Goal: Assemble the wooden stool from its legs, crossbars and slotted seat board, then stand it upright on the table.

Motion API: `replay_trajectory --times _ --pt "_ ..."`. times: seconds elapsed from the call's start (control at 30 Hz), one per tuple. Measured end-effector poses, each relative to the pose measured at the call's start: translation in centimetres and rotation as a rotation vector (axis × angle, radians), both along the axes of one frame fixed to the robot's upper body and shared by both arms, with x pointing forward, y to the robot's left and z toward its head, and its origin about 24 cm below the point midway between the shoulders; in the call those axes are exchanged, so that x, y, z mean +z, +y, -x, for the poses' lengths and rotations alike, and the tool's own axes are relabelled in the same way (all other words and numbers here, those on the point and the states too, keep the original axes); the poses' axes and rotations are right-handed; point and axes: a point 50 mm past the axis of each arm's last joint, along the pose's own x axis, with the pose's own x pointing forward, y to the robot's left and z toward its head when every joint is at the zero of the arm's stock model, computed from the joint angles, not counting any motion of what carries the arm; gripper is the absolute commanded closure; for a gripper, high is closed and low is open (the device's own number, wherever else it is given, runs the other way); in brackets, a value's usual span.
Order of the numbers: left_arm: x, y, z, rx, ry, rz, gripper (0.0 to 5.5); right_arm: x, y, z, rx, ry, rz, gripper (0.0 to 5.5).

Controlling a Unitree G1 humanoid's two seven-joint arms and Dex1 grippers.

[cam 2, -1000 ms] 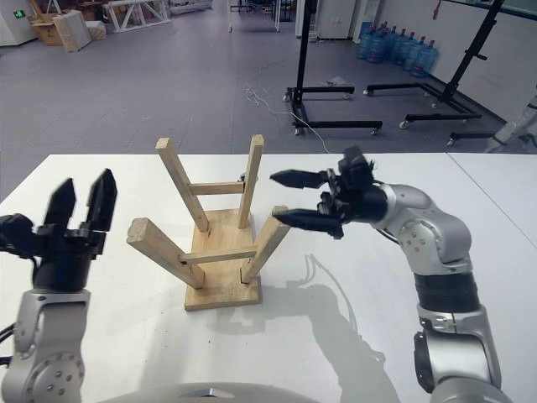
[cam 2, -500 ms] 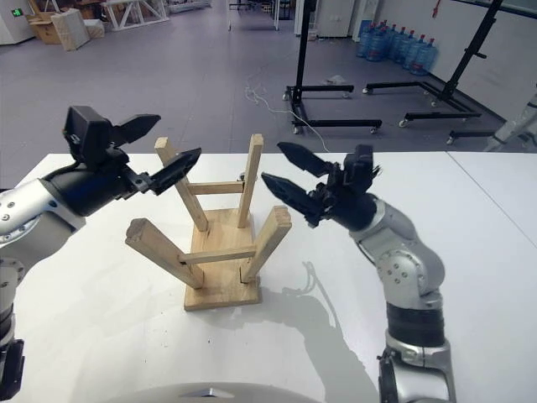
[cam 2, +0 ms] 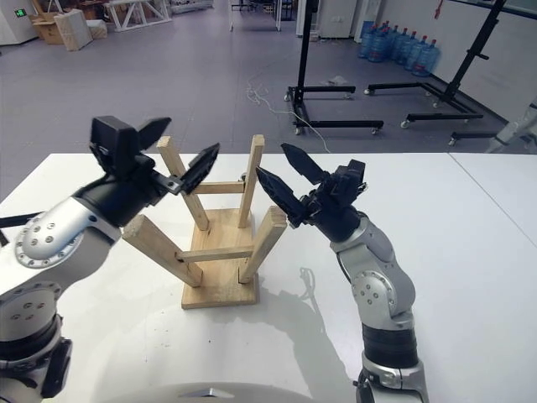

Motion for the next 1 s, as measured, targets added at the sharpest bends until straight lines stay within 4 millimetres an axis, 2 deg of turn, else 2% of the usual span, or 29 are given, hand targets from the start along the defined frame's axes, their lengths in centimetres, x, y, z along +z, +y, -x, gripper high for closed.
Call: replay_trajectory --times 0.07,0.2,0.27,0.37,0.43,0.53,0.67,0.83,1.0 --pt "-0.1 0.3 -0.1 0.017 0.009 -0.017 0.71 -0.1 0.1 0.4 -0.001 0.002 -0.006 1.30" --pt "1.8 3.7 -1.1 0.122 -0.042 -0.030 0.71 0.4 -0.4 2.4 0.037 -0.001 0.004 1.30" --pt "3.2 4.4 -1.0 0.132 -0.100 0.018 0.71 1.1 -1.1 3.2 0.029 -0.013 0.017 1.30" --pt "3.9 5.1 -0.7 0.136 -0.135 0.054 0.71 1.6 -1.4 4.0 0.035 -0.021 0.056 1.30" --pt "4.4 6.0 -0.4 0.158 -0.164 0.064 0.71 1.1 -1.0 4.7 0.058 0.005 0.080 1.30" --pt "4.2 7.3 -0.1 0.182 -0.170 0.077 0.71 -0.9 0.1 5.3 0.076 0.074 0.133 1.30" --pt "3.0 8.1 -0.2 0.179 -0.144 0.091 0.71 -2.8 0.6 4.4 -0.043 0.102 0.148 1.30" --pt "1.3 8.9 -0.2 0.191 -0.122 0.124 0.71 -5.2 -0.5 2.6 -0.175 0.093 0.305 1.30" --pt "0.0 8.9 -0.4 0.208 -0.116 0.148 0.71 -4.5 -1.3 0.1 -0.256 -0.031 0.382 1.30"
